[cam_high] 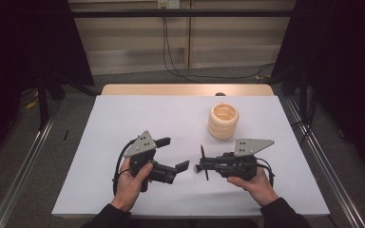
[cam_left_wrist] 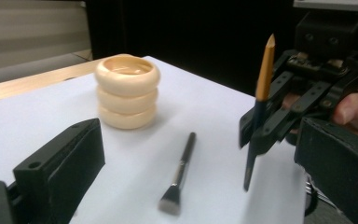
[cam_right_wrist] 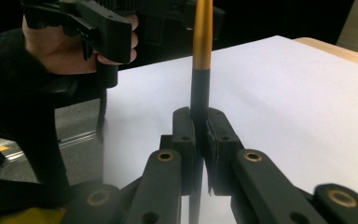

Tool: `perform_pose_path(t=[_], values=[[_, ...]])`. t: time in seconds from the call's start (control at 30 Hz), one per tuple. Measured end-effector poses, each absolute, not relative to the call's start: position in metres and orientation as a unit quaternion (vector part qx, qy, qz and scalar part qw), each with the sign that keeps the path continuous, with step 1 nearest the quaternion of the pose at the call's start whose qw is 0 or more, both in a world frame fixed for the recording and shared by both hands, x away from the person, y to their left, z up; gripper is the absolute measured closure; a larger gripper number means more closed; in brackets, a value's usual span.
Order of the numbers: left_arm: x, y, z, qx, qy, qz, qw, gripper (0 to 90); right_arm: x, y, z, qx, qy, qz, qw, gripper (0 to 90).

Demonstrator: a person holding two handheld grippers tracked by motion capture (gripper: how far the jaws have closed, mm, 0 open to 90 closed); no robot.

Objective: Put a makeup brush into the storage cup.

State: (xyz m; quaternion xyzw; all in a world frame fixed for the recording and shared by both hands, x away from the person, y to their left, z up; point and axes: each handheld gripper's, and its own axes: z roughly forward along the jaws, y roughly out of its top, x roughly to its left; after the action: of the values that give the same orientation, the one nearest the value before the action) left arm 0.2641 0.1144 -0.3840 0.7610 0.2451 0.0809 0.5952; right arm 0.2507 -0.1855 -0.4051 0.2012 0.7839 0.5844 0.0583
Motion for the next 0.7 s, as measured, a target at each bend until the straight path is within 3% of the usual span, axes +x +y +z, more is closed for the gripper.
perform_pose_path(t=[0.7], values=[[0.252, 0.180, -0.412, 0.747, 0.294, 0.156, 0.576, 1.8, 0.268, -0.217, -0.401, 0.256, 0.759, 0.588, 0.111, 83.5]])
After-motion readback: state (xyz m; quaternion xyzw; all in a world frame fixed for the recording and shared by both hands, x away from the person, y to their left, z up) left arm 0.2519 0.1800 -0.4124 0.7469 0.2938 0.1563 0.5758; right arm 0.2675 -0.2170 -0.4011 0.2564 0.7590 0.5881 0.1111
